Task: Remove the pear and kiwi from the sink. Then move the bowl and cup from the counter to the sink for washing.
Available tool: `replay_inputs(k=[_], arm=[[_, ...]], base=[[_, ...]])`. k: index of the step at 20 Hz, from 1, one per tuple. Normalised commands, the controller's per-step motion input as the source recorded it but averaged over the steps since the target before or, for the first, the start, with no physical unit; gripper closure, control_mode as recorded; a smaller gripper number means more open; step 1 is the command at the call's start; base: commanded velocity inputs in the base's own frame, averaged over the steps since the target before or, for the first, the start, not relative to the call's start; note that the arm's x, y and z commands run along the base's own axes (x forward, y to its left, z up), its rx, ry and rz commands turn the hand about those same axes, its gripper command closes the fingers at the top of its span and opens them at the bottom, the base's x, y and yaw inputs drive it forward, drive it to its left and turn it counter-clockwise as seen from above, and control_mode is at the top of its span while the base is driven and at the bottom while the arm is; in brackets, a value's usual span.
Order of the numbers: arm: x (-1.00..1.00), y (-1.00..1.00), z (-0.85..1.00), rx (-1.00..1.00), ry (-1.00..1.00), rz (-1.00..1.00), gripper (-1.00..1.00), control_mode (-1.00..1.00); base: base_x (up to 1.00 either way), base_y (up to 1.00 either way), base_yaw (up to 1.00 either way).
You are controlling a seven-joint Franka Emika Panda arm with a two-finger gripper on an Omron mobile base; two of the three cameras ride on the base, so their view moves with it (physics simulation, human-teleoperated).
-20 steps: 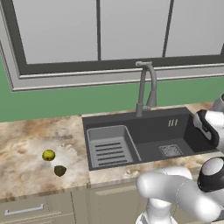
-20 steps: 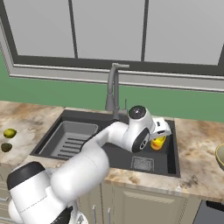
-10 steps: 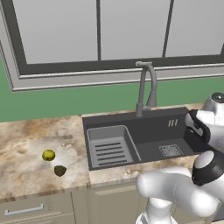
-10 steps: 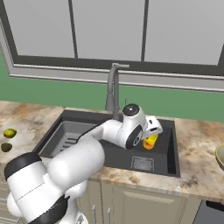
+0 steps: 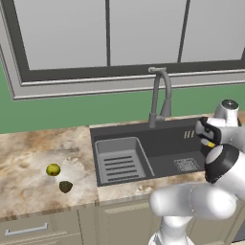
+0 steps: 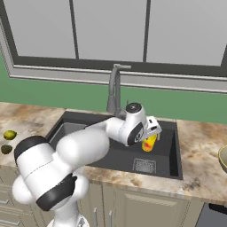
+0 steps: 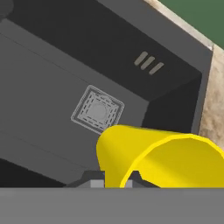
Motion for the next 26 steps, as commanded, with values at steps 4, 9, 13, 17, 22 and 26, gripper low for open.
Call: replay_inputs(k=[4, 9, 13, 17, 22, 26], arm=[[0.22, 0.0, -0.26, 0.0, 0.05, 0.08, 1.0, -1.0], [0.22, -0.01, -0.25, 0.0, 0.0, 0.01, 1.0, -1.0], [0.21, -0.07, -0.27, 0.0, 0.01, 0.0, 1.0, -1.0], [0.18, -0.07, -0.27, 0.0, 0.0, 0.0, 1.0, -1.0], [0.17, -0.1, -0.24, 0.0, 0.0, 0.0, 1.0, -1.0], [0.1, -0.16, -0.19, 0.0, 0.0, 0.0, 1.0, -1.0]], base=[[0.0, 0.0, 0.0], [0.0, 0.0, 0.0], [0.0, 0.0, 0.0], [0.0, 0.0, 0.0], [0.0, 0.0, 0.0], [0.0, 0.0, 0.0]])
